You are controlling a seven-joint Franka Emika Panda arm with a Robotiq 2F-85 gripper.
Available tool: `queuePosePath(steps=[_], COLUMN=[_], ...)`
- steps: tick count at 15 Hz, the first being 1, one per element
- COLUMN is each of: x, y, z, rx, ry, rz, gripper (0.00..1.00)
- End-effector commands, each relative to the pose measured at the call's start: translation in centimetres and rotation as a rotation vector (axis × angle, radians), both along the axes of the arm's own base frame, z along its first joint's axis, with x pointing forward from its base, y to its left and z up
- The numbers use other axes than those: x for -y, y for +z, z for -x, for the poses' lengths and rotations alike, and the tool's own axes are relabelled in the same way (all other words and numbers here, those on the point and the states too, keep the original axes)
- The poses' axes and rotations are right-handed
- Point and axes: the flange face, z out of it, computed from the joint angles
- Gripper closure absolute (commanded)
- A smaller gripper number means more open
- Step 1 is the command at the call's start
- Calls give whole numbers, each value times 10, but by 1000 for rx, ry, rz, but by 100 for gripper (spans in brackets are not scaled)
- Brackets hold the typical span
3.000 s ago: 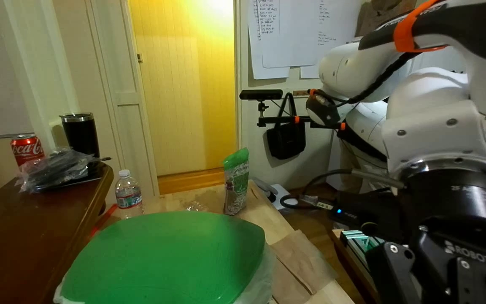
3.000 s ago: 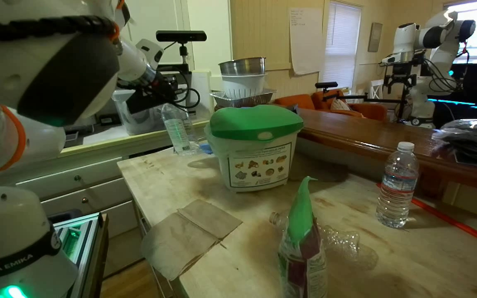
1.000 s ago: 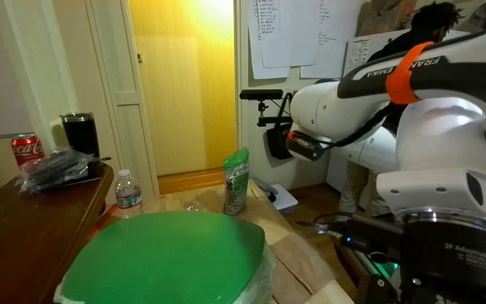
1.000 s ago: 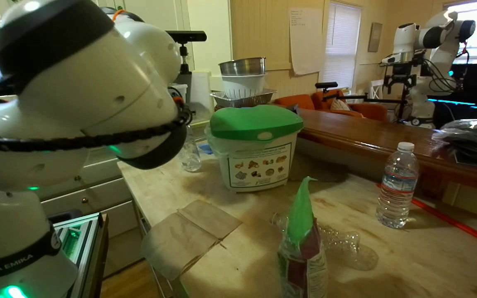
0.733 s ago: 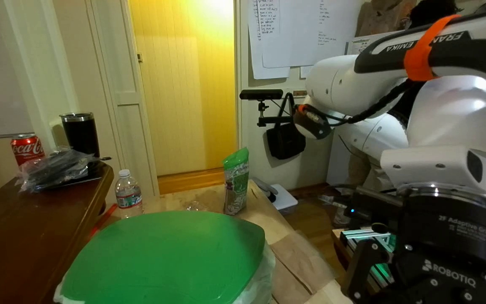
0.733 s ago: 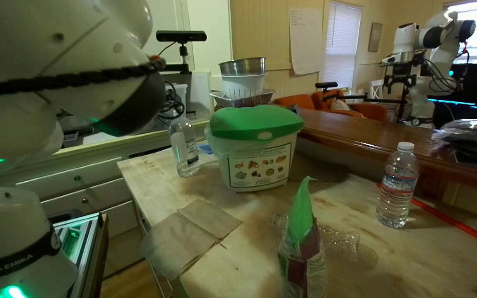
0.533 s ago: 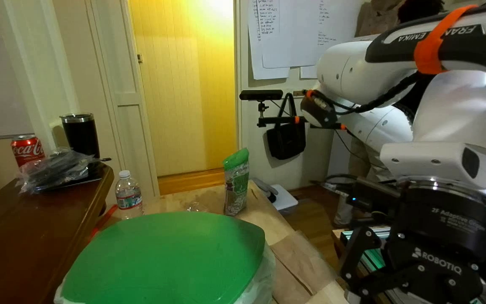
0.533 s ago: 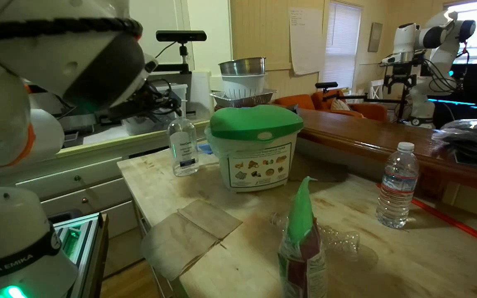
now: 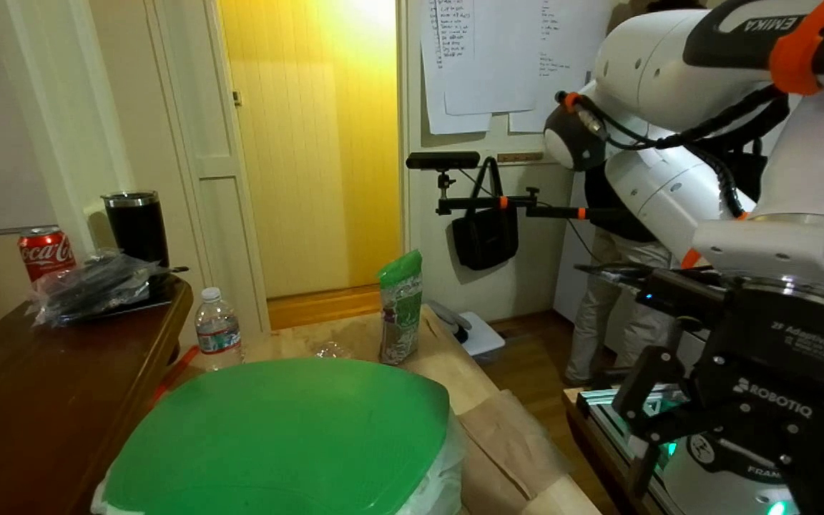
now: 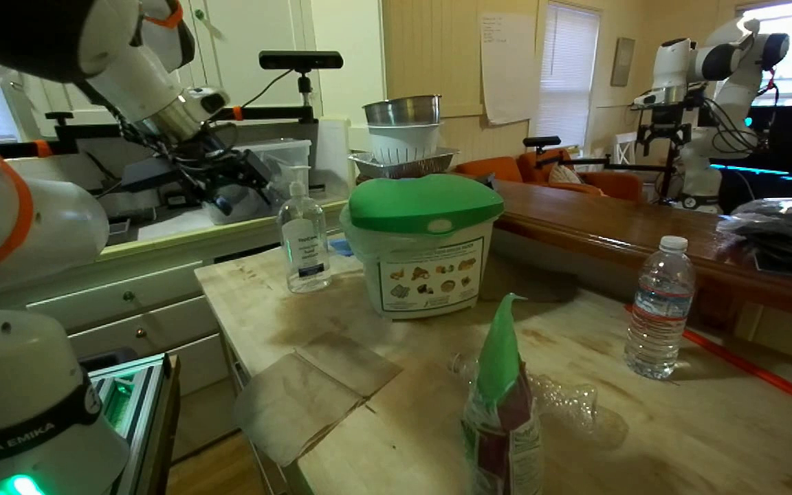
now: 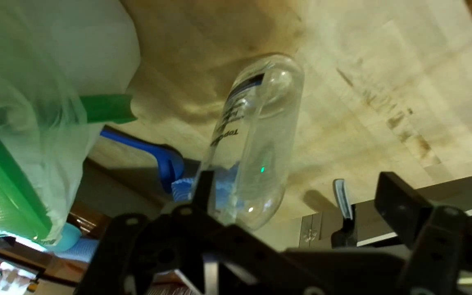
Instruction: Place the clear pump bottle upright.
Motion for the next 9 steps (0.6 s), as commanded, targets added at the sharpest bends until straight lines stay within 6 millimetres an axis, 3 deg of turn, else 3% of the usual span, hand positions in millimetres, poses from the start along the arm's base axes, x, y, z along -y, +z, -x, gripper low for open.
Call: queuePosePath(steps=[1, 3, 4, 9], x=[2, 5, 9, 9], y=[9, 19, 12, 13], z=[35, 52, 44, 44], rx=[-53, -78, -66, -86], ry=[-64, -108, -62, -120], rz=[147, 195, 104, 166], gripper=[0, 0, 0, 0])
